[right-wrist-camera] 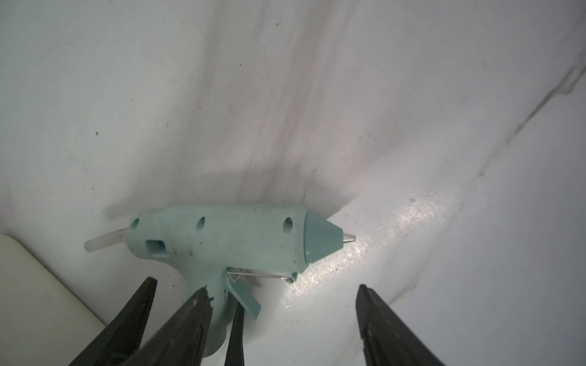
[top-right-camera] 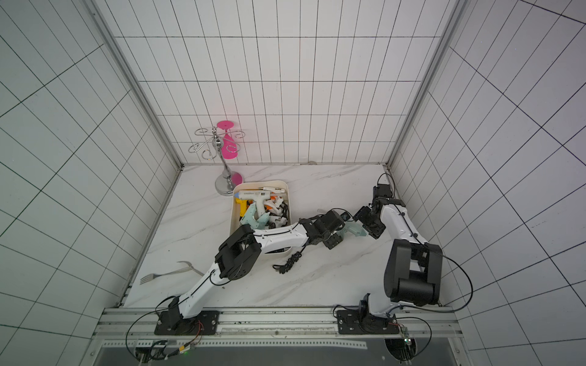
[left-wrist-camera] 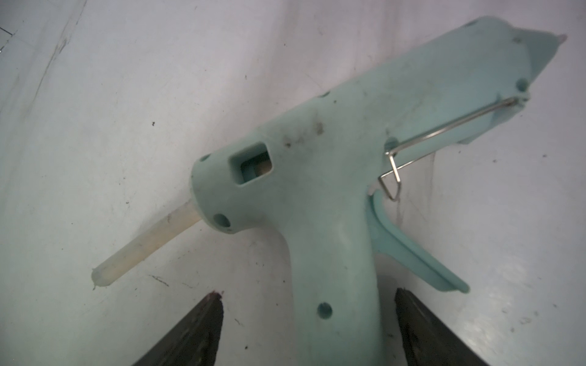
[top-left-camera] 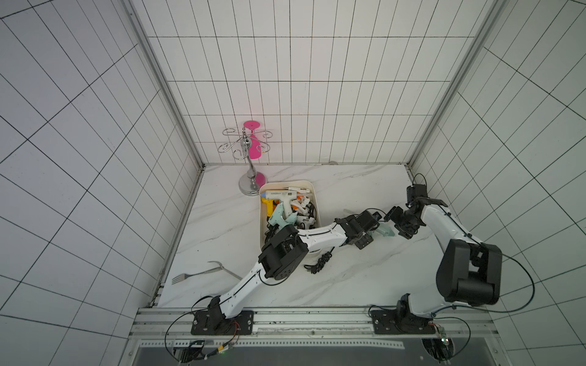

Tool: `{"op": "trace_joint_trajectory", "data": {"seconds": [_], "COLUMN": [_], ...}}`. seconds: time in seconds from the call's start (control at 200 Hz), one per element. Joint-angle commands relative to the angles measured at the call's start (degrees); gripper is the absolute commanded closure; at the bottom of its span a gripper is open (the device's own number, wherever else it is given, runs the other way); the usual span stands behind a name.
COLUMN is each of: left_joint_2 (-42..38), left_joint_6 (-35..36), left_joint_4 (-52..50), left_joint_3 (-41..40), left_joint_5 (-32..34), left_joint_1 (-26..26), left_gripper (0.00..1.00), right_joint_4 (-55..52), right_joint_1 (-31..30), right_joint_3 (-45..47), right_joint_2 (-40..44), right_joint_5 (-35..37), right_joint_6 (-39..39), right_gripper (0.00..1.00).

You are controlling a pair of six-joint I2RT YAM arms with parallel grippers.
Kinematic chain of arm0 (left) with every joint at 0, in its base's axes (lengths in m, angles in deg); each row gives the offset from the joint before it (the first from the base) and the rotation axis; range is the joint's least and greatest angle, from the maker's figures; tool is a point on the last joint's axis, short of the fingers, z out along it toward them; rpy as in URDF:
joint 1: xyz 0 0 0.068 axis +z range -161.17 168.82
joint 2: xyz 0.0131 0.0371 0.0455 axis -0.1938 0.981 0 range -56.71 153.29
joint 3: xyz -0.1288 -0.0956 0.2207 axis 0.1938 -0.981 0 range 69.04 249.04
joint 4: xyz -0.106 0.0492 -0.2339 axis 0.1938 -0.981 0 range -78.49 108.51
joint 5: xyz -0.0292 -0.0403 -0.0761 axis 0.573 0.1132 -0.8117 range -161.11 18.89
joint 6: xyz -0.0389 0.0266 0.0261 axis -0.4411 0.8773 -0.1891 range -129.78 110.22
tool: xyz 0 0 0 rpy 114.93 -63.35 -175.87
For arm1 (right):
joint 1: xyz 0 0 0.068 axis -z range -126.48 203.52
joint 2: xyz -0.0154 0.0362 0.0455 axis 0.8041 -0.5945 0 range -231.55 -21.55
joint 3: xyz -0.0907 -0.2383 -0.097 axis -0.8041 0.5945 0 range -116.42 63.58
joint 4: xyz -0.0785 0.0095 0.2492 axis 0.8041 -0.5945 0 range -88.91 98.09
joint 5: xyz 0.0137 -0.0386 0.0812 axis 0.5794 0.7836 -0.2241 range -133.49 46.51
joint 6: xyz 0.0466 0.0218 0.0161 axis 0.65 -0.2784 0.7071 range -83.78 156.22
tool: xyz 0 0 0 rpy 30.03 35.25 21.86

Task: Put the hot melt glue gun into the storage box
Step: Pick up the hot melt adhesive gun from the center of the board.

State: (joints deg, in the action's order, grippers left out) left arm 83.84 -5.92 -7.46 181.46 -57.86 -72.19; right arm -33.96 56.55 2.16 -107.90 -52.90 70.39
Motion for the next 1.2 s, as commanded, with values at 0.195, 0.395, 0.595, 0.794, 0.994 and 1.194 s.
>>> {"op": "trace_joint_trajectory", "data": {"seconds": [0.195, 0.395, 0.595, 0.794, 0.994, 1.194], "left_joint_2": [3.53, 5.05, -0.82, -13.53, -25.46, -36.49], "left_joint_6": [-2.53, -3.16, -3.86, -4.53, -7.17, -11.12], "left_joint_4": [-13.32, -18.79, -19.85, -15.70, -7.72, -1.98], "left_joint_3": [0.18, 3.20, 5.07, 5.15, 1.02, -2.78], "left_joint_5": [-5.99, -6.94, -5.90, -8.34, -12.53, -13.63], "left_joint_1": [1.17, 1.26, 1.75, 2.88, 5.42, 9.69], "left_gripper": [0.42, 0.80, 0.98, 1.00, 1.00, 1.00], "right_joint_4": [-2.24, -4.27, -8.15, -9.29, -8.59, -4.63], "right_joint_1": [2.41, 5.88, 9.40, 11.46, 13.30, 13.41], "right_joint_3": [-4.21, -6.89, -9.81, -11.34, -9.80, -4.88], "right_joint_2": [3.00, 8.48, 12.08, 14.77, 17.08, 17.16], "right_joint_5": [-14.47, -12.48, -9.46, -5.89, -4.30, -9.72], "right_joint_6": [3.17, 1.33, -2.47, -3.36, -3.50, -2.49], "right_gripper": [0.23, 0.21, 0.20, 0.18, 0.17, 0.18]}}
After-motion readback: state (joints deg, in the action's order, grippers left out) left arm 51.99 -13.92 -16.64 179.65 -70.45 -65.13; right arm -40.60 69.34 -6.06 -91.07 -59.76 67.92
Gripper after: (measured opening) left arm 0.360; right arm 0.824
